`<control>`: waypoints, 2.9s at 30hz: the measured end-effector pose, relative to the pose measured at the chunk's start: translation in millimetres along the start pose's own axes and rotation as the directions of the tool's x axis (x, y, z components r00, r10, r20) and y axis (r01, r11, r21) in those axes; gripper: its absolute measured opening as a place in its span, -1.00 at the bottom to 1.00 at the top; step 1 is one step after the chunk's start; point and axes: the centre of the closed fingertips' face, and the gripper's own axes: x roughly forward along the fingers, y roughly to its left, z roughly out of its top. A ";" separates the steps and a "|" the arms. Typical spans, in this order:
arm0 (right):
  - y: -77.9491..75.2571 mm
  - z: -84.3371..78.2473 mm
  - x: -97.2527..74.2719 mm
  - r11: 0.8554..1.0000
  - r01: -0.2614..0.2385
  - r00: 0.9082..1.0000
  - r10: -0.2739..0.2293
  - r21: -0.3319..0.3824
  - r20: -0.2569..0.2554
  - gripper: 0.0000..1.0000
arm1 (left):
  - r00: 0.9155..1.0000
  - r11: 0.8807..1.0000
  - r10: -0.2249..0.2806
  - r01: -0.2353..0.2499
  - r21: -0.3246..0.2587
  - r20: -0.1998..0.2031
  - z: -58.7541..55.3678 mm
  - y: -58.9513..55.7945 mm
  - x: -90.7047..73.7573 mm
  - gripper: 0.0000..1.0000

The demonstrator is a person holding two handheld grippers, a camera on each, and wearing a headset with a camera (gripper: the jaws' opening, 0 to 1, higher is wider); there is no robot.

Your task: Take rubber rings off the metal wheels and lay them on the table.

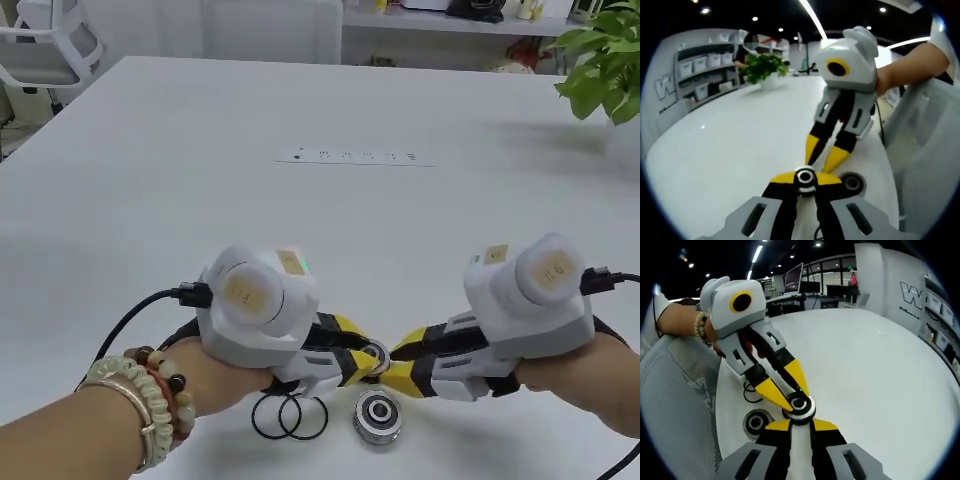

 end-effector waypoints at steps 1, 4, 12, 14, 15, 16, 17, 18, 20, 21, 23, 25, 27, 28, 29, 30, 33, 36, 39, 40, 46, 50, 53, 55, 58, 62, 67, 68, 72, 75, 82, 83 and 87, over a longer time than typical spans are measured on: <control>-1.5 -1.3 -0.5 1.000 0.008 1.000 -0.008 -0.002 -0.005 -0.87 | 1.000 1.000 0.000 0.000 0.000 0.000 -0.1 0.0 -0.1 -0.72; -4.1 -1.0 -0.6 1.000 0.018 1.000 -0.018 -0.010 -0.001 -0.99 | 1.000 1.000 0.003 -0.003 -0.003 0.000 -0.1 -0.1 -0.2 -0.72; -0.9 0.8 0.3 1.000 0.018 1.000 -0.018 0.019 0.000 -0.69 | 1.000 1.000 0.001 -0.001 0.002 -0.001 -0.5 0.0 -0.4 -0.72; -0.8 2.3 2.1 1.000 0.020 1.000 -0.020 0.016 0.001 -0.63 | 1.000 1.000 0.001 -0.001 0.001 -0.001 -0.5 0.1 -0.4 -0.72; -0.5 2.0 3.1 1.000 0.020 1.000 -0.020 0.014 0.001 -0.63 | 1.000 1.000 0.001 -0.001 0.000 0.000 -0.5 0.1 -0.4 -0.72; -0.7 1.9 3.9 1.000 0.021 1.000 -0.021 0.011 0.003 -0.62 | 1.000 1.000 0.001 -0.001 0.000 0.000 -0.5 0.1 -0.4 -0.72; -1.1 2.0 4.1 1.000 0.021 1.000 -0.021 0.015 0.007 -0.61 | 1.000 1.000 0.001 -0.001 -0.001 0.000 -0.5 0.2 -0.4 -0.72; -0.3 2.0 4.3 1.000 0.014 1.000 -0.014 0.024 0.009 -0.62 | 1.000 1.000 0.002 -0.002 -0.001 0.001 -0.5 0.4 -0.4 -0.72; 0.6 1.8 4.7 0.999 0.004 1.000 -0.005 0.036 0.012 -0.66 | 1.000 1.000 0.001 -0.001 -0.002 0.001 -0.5 0.7 -0.4 -0.72; 1.1 2.0 4.9 0.999 0.002 1.000 -0.003 0.035 0.013 -0.67 | 1.000 1.000 0.001 -0.001 -0.002 0.001 -0.5 0.6 -0.4 -0.72; 1.8 3.0 4.7 0.999 0.004 1.000 -0.004 0.051 0.012 -0.65 | 1.000 1.000 0.001 -0.001 -0.002 0.002 -0.6 0.7 -0.4 -0.72; 2.2 3.6 6.2 0.999 0.009 1.000 -0.009 0.042 0.009 -0.64 | 1.000 1.000 0.001 -0.001 -0.002 0.002 -0.6 0.7 -0.4 -0.72; 2.2 3.8 6.5 0.999 0.010 1.000 -0.011 0.033 0.006 -0.63 | 1.000 1.000 0.002 -0.002 -0.004 0.002 -0.6 0.7 -0.4 -0.72; 1.6 3.7 6.2 0.999 0.010 1.000 -0.010 0.032 0.005 -0.63 | 1.000 1.000 0.003 -0.003 -0.003 0.001 -0.6 0.7 -0.4 -0.72; 1.7 3.5 6.0 1.000 0.009 1.000 -0.009 0.028 0.006 -0.64 | 1.000 1.000 0.003 -0.003 -0.003 0.001 -0.6 0.7 -0.3 -0.72; 1.7 3.1 5.7 1.000 0.008 1.000 -0.008 0.020 0.005 -0.65 | 1.000 1.000 0.003 -0.003 -0.004 0.002 -0.6 0.7 -0.3 -0.72; 1.6 1.1 4.0 1.000 0.008 1.000 -0.008 -0.008 -0.010 -0.71 | 1.000 1.000 0.004 -0.004 -0.005 0.001 -0.7 0.7 -0.3 -0.72; 1.1 -0.3 2.9 1.000 0.010 1.000 -0.011 -0.024 -0.018 -0.79 | 1.000 1.000 0.005 -0.005 -0.011 0.002 -0.9 1.1 -0.4 -0.72; -3.7 -0.6 1.7 0.998 0.034 0.999 -0.035 -0.046 -0.022 -0.94 | 1.000 1.000 0.006 -0.006 -0.019 0.002 -1.0 1.6 -0.5 -0.72; -2.4 -0.8 2.0 0.999 0.029 0.999 -0.030 -0.039 -0.023 -0.94 | 1.000 1.000 0.006 -0.006 -0.019 0.002 -1.0 1.6 -0.6 -0.72; -4.4 -0.3 3.0 0.997 0.057 0.997 -0.060 -0.052 -0.044 -0.99 | 1.000 1.000 0.009 -0.009 -0.018 -0.001 -1.3 1.9 -0.7 -0.72; -10.6 1.5 1.9 0.993 0.100 0.993 -0.104 -0.063 -0.050 -1.00 | 1.000 1.000 0.011 -0.011 -0.014 -0.003 -1.6 2.1 -1.4 -0.73; -11.3 1.4 1.1 0.992 0.111 0.992 -0.114 -0.055 -0.055 -1.00 | 1.000 1.000 0.012 -0.012 -0.016 -0.002 -1.7 2.1 -1.7 -0.73; -11.5 1.0 0.8 0.993 0.112 0.992 -0.115 -0.044 -0.057 -1.00 | 1.000 1.000 0.013 -0.013 -0.014 -0.003 -1.6 2.1 -1.8 -0.73; -11.9 1.5 -1.1 0.992 0.103 0.994 -0.100 0.079 -0.036 -1.00 | 1.000 1.000 0.014 -0.014 -0.011 -0.003 -1.6 2.0 -1.9 -0.73; -16.4 6.4 -6.3 0.943 0.038 0.996 -0.062 0.329 0.061 -1.00 | 0.999 1.000 0.009 -0.008 0.004 -0.050 -9.3 2.2 -2.1 -0.73; -14.1 3.0 -4.3 0.919 0.009 0.997 -0.040 0.395 0.071 -1.00 | 1.000 1.000 0.002 -0.002 0.004 0.001 -0.3 0.6 -0.8 -0.73; -14.7 3.1 -4.1 0.910 0.002 0.996 -0.036 0.414 0.075 -1.00 | 1.000 1.000 0.002 -0.002 0.004 0.002 -0.5 0.4 -1.1 -0.73; -15.2 8.6 -7.0 0.884 -0.027 0.993 -0.030 0.466 0.115 -1.00 | 1.000 1.000 0.004 -0.004 0.002 0.000 -2.0 0.8 -1.4 -0.73; -13.2 11.5 -6.6 0.869 -0.038 0.992 -0.025 0.493 0.120 -1.00 | 1.000 1.000 0.003 -0.003 -0.005 -0.003 -2.2 0.0 -1.9 -0.73; -11.8 13.8 -6.8 0.874 -0.034 0.993 -0.027 0.484 0.119 -1.00 | 1.000 1.000 0.003 -0.003 -0.010 -0.012 -3.2 0.9 -1.7 -0.73; -11.1 14.2 -6.7 0.874 -0.033 0.993 -0.028 0.485 0.119 -1.00 | 1.000 1.000 0.003 -0.003 -0.008 -0.012 -3.5 0.9 -1.7 -0.73; -9.3 15.9 -6.5 0.877 -0.031 0.993 -0.030 0.480 0.118 -1.00 | 1.000 1.000 0.004 -0.004 -0.006 -0.014 -3.8 1.3 -1.7 -0.73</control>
